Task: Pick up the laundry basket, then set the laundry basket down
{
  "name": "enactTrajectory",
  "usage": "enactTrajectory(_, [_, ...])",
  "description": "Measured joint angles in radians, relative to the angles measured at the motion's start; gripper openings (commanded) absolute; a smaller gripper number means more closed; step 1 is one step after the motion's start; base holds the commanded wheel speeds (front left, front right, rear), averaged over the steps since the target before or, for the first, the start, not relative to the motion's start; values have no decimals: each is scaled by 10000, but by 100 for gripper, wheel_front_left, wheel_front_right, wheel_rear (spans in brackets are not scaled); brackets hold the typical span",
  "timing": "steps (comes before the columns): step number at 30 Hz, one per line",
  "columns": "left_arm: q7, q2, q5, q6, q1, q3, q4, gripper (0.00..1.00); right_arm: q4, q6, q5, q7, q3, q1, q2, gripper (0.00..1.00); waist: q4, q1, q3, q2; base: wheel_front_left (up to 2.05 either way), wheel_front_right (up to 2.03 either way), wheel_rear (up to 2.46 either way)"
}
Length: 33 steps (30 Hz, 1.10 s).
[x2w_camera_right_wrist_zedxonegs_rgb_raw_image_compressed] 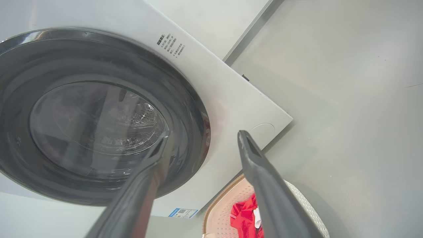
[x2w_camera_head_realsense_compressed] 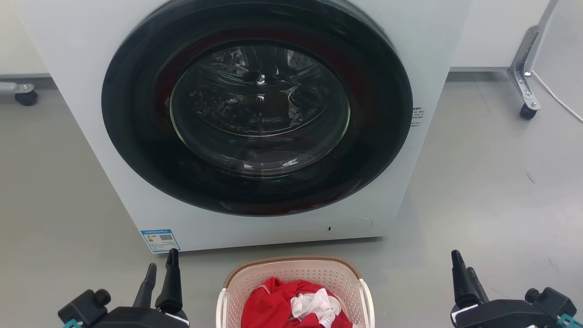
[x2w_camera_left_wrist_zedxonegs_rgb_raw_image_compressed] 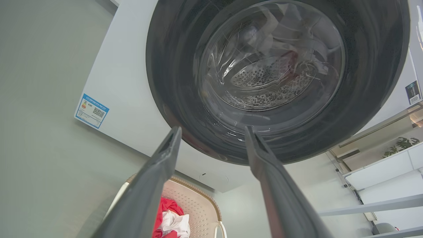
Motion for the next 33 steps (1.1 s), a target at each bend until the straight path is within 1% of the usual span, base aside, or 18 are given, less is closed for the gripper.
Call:
enactTrajectory(4, [-132, 8, 757, 107, 31, -73, -79, 100, -65, -136, -690, -157, 184, -2, -23, 100, -4, 0, -13, 0, 0, 0, 0])
enactTrajectory(5, [-209, 10, 1191, 178, 76, -117, -107, 100, -88, -157, -1012, -222, 259, -2, -25, 100, -8, 0, -17, 0, 0, 0, 0])
enactTrajectory(7, [-249, 12, 1329, 194, 88, -151, -128, 100, -94, -161, -1193, -267, 301, -1, -25, 100, -9, 0, -19, 0, 0, 0, 0])
enactTrajectory(12, [-418, 13, 2263, 341, 144, -301, -282, 100, -146, -332, -1979, -435, 499, 0, -31, 100, -18, 0, -21, 0, 0, 0, 0])
enactTrajectory(21, [-738, 21, 3785, 527, 297, -504, -477, 100, -328, -514, -3342, -777, 803, 0, -48, 100, -27, 0, -17, 0, 0, 0, 0])
enactTrajectory(23, [-846, 21, 4172, 606, 298, -600, -531, 100, -397, -596, -3689, -840, 871, 0, -50, 100, -31, 0, -16, 0, 0, 0, 0])
enactTrajectory(25, [-894, 21, 4466, 617, 298, -654, -600, 100, -456, -608, -3956, -917, 947, -2, -56, 100, -33, 0, -14, 0, 0, 0, 0])
enactTrajectory(26, [-951, 23, 4658, 631, 298, -671, -629, 100, -476, -677, -4119, -976, 984, -2, -56, 100, -35, 0, -13, 0, 0, 0, 0])
enactTrajectory(33, [-1221, 35, 5708, 825, 302, -846, -748, 100, -596, -836, -5129, -1221, 1191, -1, -67, 100, -53, 0, 2, 0, 0, 0, 0])
